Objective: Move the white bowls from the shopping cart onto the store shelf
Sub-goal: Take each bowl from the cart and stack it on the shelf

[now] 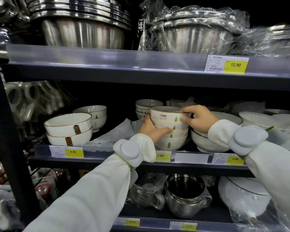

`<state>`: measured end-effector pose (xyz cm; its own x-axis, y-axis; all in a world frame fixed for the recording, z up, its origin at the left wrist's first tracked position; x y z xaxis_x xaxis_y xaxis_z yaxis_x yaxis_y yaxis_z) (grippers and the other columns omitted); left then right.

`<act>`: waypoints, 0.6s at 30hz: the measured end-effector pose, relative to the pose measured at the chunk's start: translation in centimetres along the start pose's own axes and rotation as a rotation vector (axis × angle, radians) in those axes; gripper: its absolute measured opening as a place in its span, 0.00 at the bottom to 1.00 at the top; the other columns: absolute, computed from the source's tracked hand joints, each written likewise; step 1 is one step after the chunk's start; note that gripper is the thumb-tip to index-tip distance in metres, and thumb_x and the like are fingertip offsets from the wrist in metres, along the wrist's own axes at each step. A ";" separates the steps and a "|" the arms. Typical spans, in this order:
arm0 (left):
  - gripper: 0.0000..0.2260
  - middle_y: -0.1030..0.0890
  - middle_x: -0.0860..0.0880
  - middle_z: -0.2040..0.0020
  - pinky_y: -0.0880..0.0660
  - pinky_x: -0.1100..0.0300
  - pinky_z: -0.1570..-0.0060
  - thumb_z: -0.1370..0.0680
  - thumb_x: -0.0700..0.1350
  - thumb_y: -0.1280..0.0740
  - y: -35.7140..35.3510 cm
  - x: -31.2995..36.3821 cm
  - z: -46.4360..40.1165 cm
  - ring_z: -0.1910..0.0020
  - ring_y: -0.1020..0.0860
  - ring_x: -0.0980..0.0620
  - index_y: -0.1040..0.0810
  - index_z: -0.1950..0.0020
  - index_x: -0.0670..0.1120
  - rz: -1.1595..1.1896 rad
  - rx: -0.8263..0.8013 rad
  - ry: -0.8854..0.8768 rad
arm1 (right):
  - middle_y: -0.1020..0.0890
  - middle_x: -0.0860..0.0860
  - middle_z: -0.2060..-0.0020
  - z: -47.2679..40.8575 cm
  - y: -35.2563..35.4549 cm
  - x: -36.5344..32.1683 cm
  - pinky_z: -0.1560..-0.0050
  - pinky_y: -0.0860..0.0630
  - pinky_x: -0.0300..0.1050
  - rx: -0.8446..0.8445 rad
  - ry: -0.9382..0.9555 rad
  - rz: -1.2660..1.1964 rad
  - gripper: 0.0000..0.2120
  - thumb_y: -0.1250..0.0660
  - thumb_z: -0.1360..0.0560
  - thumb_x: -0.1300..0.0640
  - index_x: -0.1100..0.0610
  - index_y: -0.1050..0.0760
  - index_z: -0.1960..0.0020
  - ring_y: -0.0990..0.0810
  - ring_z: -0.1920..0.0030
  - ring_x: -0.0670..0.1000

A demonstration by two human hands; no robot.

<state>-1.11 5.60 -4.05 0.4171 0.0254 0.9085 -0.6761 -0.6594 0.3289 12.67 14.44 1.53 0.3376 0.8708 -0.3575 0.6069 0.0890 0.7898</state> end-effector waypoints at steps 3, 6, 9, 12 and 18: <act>0.35 0.26 0.46 0.35 0.32 0.60 0.45 0.32 0.44 0.26 -0.1 0.0 0.1 0.38 0.26 0.46 0.39 0.30 0.45 -0.007 0.004 0.001 | 0.18 0.56 0.47 0.1 0.1 0.1 0.48 0.36 0.40 -0.018 0.009 0.025 0.10 0.38 0.26 0.64 0.59 0.22 0.46 0.25 0.43 0.54; 0.32 0.26 0.45 0.35 0.31 0.59 0.45 0.31 0.44 0.28 -0.2 0.0 0.3 0.39 0.26 0.45 0.38 0.30 0.45 0.005 0.015 0.007 | 0.19 0.55 0.48 0.3 0.2 0.1 0.47 0.35 0.38 0.019 0.026 -0.036 0.12 0.40 0.26 0.67 0.59 0.23 0.45 0.25 0.46 0.52; 0.33 0.27 0.46 0.35 0.30 0.56 0.40 0.31 0.47 0.29 0.0 0.3 0.8 0.38 0.26 0.44 0.38 0.30 0.47 0.030 0.051 0.000 | 0.20 0.52 0.47 0.8 0.3 0.0 0.44 0.33 0.40 0.093 0.070 -0.122 0.15 0.40 0.26 0.69 0.59 0.25 0.42 0.26 0.45 0.50; 0.31 0.28 0.48 0.38 0.34 0.60 0.44 0.29 0.45 0.31 0.2 0.8 1.8 0.38 0.28 0.47 0.39 0.28 0.47 -0.005 0.097 -0.055 | 0.23 0.48 0.48 1.4 0.4 -0.3 0.42 0.33 0.41 0.133 0.131 -0.118 0.15 0.40 0.26 0.67 0.57 0.26 0.41 0.26 0.42 0.50; 0.29 0.35 0.47 0.28 0.36 0.57 0.38 0.25 0.45 0.36 1.4 0.1 3.6 0.30 0.36 0.48 0.42 0.26 0.46 -0.202 0.215 -0.196 | 0.21 0.52 0.47 2.6 -0.5 -2.3 0.40 0.30 0.51 0.258 0.246 -0.073 0.17 0.42 0.30 0.60 0.57 0.26 0.43 0.26 0.43 0.53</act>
<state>0.17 1.91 -4.45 0.6518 0.0407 0.7573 -0.4336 -0.7992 0.4162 13.48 11.16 0.67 0.1228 0.9597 -0.2528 0.7949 0.0574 0.6041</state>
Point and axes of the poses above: each hand's wrist, its own z-axis away from the middle knuckle, its own y-axis out of the back of the hand, x = y × z, the point moved 1 cm from there along -z, towards the middle knuckle
